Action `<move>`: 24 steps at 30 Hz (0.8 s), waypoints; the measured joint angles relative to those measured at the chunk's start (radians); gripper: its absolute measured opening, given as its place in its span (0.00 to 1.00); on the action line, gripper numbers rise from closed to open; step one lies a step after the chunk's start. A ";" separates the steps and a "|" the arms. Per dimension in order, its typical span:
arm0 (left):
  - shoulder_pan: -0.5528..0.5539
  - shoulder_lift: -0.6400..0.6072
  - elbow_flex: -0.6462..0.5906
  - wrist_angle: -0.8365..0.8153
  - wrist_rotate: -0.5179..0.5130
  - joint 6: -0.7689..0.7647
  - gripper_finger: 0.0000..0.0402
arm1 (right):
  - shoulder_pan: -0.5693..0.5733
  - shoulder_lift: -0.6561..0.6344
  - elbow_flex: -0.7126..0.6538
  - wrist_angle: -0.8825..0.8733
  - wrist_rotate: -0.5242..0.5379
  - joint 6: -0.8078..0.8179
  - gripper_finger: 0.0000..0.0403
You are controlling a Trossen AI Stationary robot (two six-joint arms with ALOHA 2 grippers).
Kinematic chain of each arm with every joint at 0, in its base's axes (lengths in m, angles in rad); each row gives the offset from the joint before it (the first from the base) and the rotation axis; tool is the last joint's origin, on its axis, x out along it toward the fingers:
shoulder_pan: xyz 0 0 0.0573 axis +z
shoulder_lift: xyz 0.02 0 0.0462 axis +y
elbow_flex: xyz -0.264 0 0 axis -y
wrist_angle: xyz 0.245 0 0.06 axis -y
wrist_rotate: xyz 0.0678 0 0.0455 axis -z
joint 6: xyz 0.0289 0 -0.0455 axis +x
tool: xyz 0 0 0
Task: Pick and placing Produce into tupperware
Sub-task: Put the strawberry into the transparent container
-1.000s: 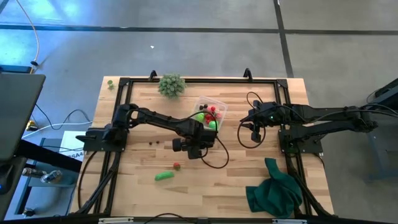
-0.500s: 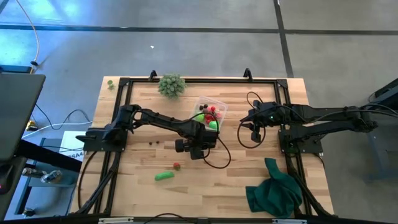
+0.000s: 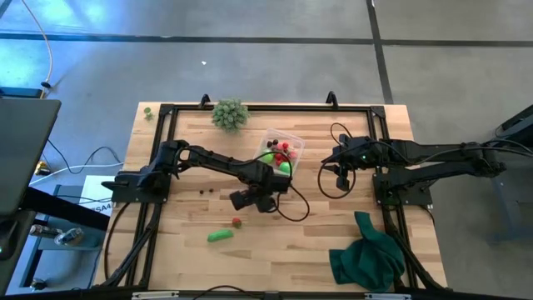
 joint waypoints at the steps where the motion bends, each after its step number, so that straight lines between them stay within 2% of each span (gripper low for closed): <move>1: 0.000 0.000 0.000 -0.012 0.000 -0.014 0.46 | 0.000 0.000 0.000 0.000 0.000 0.000 0.19; 5: 0.000 0.000 0.000 -0.039 0.000 0.018 0.46 | 0.000 0.000 0.000 0.000 -0.002 0.000 0.19; 15: 0.001 0.000 0.000 -0.042 -0.025 0.322 0.46 | 0.000 0.000 0.000 0.000 -0.004 0.000 0.19; 24: 0.011 0.025 0.002 -0.019 -0.071 0.379 0.46 | 0.000 0.000 0.000 0.000 -0.003 0.000 0.19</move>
